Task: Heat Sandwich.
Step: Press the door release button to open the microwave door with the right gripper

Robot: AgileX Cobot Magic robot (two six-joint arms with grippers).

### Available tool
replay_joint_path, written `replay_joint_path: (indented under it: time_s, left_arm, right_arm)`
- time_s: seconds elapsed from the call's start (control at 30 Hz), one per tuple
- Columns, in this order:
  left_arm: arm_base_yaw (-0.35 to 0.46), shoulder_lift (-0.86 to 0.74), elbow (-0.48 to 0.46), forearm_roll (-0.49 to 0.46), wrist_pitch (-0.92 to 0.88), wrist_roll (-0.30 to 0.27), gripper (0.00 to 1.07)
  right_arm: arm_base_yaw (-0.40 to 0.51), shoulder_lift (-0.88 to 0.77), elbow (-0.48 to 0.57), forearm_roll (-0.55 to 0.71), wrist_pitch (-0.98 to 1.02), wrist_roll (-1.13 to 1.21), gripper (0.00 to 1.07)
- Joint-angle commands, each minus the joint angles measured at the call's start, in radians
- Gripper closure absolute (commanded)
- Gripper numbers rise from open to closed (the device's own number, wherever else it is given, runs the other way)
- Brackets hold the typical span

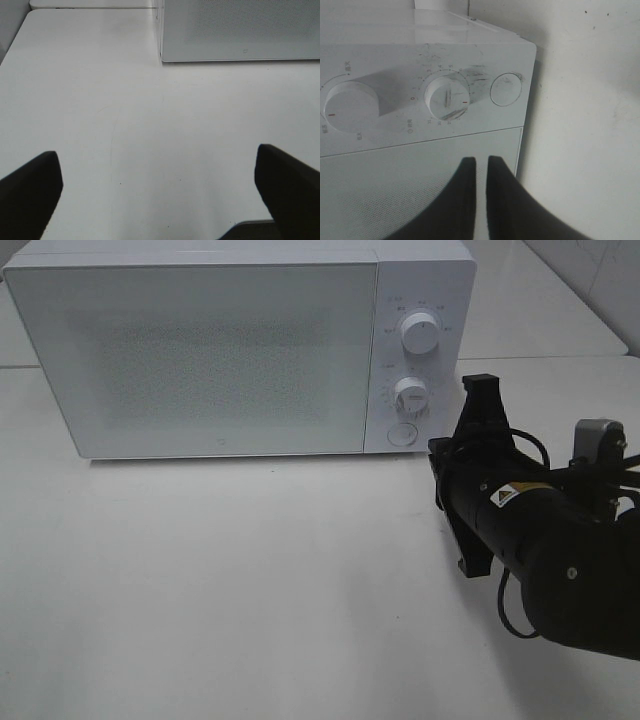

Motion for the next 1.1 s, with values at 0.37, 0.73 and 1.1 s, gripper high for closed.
replay_joint_path:
  time_s: [0.37,0.73,1.1]
  left_arm:
    - [-0.001,-0.017,0.001,-0.003,-0.010,-0.002,0.09]
    - [-0.001,-0.017,0.001,-0.003,-0.010,-0.002,0.09]
    - [-0.001,-0.017,0.001,-0.003,-0.010,-0.002,0.09]
  right_arm:
    - [-0.051,0.092,-0.048,-0.028,0.000,0.077,1.07]
    - [-0.131,0.189,-0.151,-0.127,0.055,0.103,1.07]
    - [-0.213,0.278,-0.268,-0.199,0.118,0.114,1.07]
